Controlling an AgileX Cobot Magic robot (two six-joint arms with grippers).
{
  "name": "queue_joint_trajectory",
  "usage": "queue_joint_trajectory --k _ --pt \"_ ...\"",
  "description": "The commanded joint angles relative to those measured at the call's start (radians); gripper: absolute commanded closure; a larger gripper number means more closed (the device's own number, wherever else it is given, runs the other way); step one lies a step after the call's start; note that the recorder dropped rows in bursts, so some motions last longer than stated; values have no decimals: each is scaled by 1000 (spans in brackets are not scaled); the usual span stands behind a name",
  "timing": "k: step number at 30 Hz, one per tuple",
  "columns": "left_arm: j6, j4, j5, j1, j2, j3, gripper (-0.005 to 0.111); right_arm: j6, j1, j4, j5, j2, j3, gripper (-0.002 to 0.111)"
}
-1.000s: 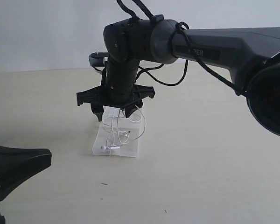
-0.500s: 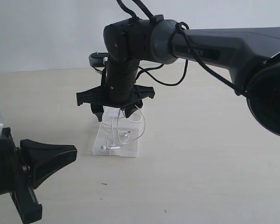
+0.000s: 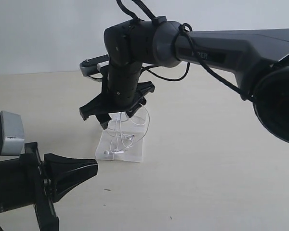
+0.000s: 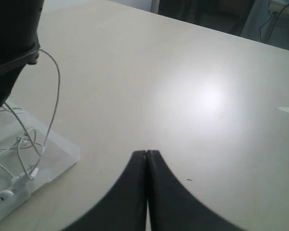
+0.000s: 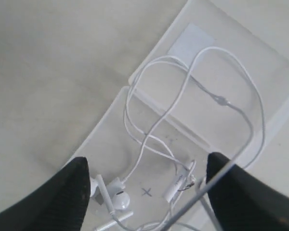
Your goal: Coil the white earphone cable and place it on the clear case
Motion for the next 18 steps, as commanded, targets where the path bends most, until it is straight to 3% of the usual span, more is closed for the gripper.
queue_joint_trajectory --k 1,12,15,18 --pt "20 -41 -22 3 24 6 107 16 5 -16 -38 -7 -8 42" --pt "44 -96 55 3 88 -21 106 307 5 118 -39 -7 -8 42" --pt "44 -75 55 3 124 -40 93 315 5 189 -73 -7 -8 42" --pt "42 -62 55 3 150 -66 69 315 5 251 -114 -7 -8 42"
